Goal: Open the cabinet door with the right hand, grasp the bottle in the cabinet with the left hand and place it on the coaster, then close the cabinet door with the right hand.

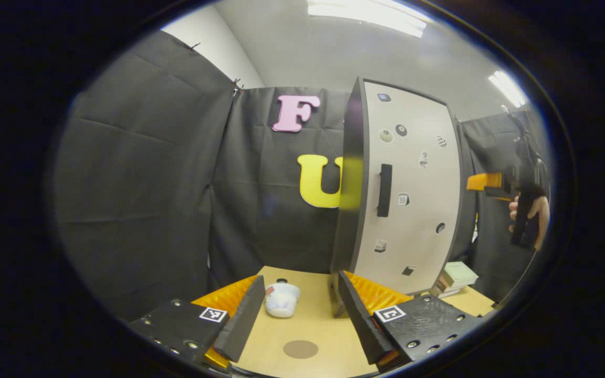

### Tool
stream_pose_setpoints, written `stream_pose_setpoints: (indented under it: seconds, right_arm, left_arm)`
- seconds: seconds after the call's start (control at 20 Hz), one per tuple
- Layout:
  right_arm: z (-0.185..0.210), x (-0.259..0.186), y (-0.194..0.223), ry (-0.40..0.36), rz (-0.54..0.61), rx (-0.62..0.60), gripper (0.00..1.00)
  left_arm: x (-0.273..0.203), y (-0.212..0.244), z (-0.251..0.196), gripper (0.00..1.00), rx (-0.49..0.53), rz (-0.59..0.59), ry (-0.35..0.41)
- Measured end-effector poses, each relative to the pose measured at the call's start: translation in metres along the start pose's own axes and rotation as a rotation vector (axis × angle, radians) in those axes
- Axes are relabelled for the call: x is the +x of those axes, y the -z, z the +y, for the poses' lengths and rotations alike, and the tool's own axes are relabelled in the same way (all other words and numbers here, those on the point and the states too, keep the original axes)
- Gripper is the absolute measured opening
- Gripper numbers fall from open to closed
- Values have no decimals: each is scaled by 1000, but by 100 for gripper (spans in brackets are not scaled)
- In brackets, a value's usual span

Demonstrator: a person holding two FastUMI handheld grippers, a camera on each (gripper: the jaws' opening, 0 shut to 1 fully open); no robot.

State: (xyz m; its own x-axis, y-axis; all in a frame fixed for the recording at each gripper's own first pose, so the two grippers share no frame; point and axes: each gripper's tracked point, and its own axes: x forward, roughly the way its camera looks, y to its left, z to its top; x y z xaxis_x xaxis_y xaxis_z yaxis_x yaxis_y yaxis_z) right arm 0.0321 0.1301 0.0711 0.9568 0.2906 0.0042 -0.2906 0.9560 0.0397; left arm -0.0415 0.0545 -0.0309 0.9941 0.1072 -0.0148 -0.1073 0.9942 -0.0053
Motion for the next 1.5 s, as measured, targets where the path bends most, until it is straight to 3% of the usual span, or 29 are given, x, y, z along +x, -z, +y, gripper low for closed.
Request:
stream_pose_setpoints:
  seconds: [0.05, 0.3, 0.7, 0.9, 1.05, 1.5]
  right_arm:
    - [9, 7, -6, -16, -4, 0, 98]
    - [71, 36, -20, -100, -15, 13, 98]
    - [153, 81, 2, -184, 66, 15, 98]
    - [172, 105, 11, -173, 104, 9, 98]
    - [180, 119, 23, -152, 114, -27, 98]
    - [183, 134, 70, -129, 199, -105, 98]
  left_arm:
    - [-2, 0, 7, 84, -3, -1, -15]
    - [-9, 8, 33, 87, -70, 15, -79]
    - [-30, 33, 58, 84, -74, 68, -158]
    - [-34, 47, 73, 85, -90, 90, -200]
    - [-47, 47, 89, 86, -47, 95, -236]
    - [-49, 60, 87, 86, -55, 126, -237]
